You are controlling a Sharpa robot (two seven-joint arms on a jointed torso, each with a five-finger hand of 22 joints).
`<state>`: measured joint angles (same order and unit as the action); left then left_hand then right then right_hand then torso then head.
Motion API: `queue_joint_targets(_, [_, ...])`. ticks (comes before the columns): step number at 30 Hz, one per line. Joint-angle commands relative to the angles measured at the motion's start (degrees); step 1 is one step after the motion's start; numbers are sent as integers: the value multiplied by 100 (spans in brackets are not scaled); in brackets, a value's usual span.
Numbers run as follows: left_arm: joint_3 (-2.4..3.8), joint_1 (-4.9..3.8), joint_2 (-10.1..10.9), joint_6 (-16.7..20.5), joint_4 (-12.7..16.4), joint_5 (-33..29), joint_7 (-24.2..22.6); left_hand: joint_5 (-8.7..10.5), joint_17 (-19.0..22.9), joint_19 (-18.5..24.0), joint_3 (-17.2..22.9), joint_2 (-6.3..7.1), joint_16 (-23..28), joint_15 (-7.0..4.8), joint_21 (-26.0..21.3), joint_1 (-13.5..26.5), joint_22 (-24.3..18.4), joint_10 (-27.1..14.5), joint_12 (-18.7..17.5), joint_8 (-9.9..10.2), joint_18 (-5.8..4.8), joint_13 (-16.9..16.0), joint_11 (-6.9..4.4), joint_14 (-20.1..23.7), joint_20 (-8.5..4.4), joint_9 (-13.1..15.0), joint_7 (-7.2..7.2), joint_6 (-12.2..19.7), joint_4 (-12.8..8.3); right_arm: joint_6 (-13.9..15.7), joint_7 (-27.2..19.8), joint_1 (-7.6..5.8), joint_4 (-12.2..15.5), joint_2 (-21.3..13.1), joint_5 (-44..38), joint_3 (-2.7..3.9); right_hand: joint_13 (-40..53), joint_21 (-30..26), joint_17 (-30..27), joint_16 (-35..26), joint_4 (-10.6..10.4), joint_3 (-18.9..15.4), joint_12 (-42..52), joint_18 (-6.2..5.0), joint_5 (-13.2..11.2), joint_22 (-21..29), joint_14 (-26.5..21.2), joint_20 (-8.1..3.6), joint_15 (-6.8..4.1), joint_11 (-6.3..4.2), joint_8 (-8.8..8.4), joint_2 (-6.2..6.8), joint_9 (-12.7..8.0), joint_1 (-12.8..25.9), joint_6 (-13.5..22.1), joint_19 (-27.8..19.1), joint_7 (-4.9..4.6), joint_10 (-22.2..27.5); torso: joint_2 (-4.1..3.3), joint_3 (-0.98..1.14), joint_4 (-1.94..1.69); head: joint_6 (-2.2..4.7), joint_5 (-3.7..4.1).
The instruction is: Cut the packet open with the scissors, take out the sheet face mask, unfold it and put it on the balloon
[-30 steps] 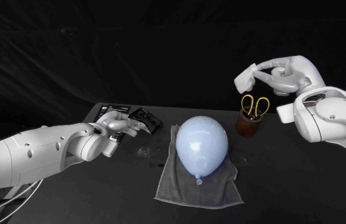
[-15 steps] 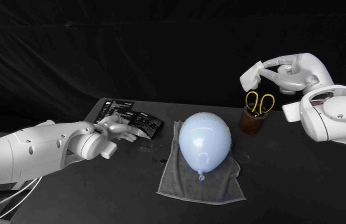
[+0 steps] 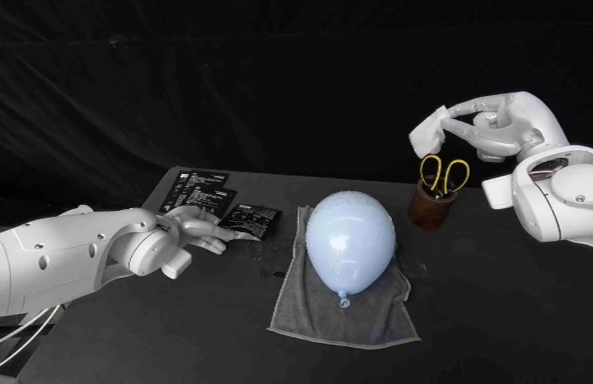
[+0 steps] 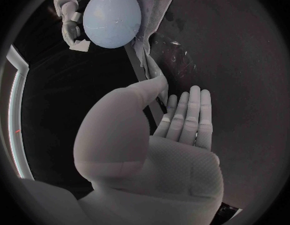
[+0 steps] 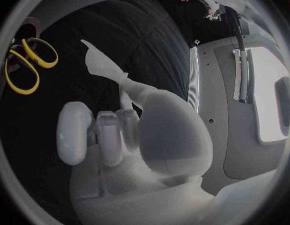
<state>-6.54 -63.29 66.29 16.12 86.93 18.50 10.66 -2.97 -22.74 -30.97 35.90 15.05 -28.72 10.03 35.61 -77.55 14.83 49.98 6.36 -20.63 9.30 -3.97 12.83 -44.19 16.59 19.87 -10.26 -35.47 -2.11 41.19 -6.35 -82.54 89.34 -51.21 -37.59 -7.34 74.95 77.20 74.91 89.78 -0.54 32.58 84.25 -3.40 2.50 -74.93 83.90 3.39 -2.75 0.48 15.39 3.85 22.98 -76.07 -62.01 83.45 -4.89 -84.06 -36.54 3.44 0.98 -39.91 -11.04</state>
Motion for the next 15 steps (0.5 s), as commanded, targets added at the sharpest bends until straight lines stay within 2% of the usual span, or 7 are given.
queue_joint_targets(1, [-3,6,87,-402,50,414,113,14,106,-92,-554,-63,42,76,-224,-255,-163,-236,116,-241,-118,-9,36,245,-3,69,-632,274,144,-88,10,2,-5,-1,-81,-1,1141,-20,1509,22,26,1,7,44,29,-992,610,-32,-42,-13,16,28,341,-50,-40,0,12,-324,0,-7,-3,44,-4])
queue_joint_targets(4, [6,0,167,-608,74,605,-9,10,253,-81,-1090,19,130,176,-503,-618,-347,-658,219,-522,-214,-9,127,670,-1,144,-648,715,462,-82,20,4,-7,-2,-99,-5,1141,-20,1509,22,26,1,7,44,29,-992,610,-32,-42,-13,16,28,341,-50,-40,0,12,-324,1,-5,-4,44,12])
queue_joint_targets(5, [10,-4,199,-691,92,690,-66,-18,325,-24,-1254,44,162,224,-682,-897,-457,-899,309,-738,-299,-26,199,901,-4,216,-634,951,730,-82,24,5,-8,-4,-105,-6,1140,-21,1509,22,31,2,6,44,29,-993,610,-31,-41,-12,21,28,344,-52,-37,0,11,-324,1,-5,-4,44,12])
queue_joint_targets(7, [17,-18,261,-822,138,841,-167,-15,402,33,-1400,161,181,301,-884,-1177,-582,-1187,449,-1019,-394,-43,231,1178,-2,290,-651,1155,1028,-83,32,7,-3,-11,-115,-7,1140,-19,1509,22,33,3,6,45,29,-993,610,-31,-41,-12,23,28,345,-53,-36,1,11,-324,0,-9,-6,30,23])
queue_joint_targets(9, [24,-46,325,-901,188,980,-276,-4,475,166,-1510,183,224,400,-1107,-1402,-712,-1472,591,-1235,-521,-62,328,1499,0,331,-594,1381,1289,-86,38,10,-1,-15,-125,-9,1140,-19,1509,22,34,3,6,45,29,-993,610,-31,-41,-12,23,29,346,-53,-36,1,11,-324,-3,-8,0,25,28])
queue_joint_targets(12, [31,-100,391,-920,229,1086,-436,7,528,546,-1627,196,250,460,-1495,-1518,-875,-1658,737,-1399,-579,-87,377,1753,15,349,-493,1526,1488,-94,45,14,-2,-12,-133,-12,1141,-22,1509,22,37,4,8,44,29,-992,610,-31,-40,-12,26,30,347,-55,-35,-1,11,-325,-1,-7,4,31,22])
queue_joint_targets(15, [37,-181,454,-876,253,1140,-610,1,536,584,-1654,205,192,470,-1589,-1587,-926,-1742,879,-1520,-580,-117,380,1827,17,354,-505,1583,1601,-107,50,17,-3,-6,-137,-14,1141,-22,1509,22,37,4,8,44,29,-992,610,-31,-40,-12,26,30,347,-55,-35,-1,11,-325,1,0,12,34,28])
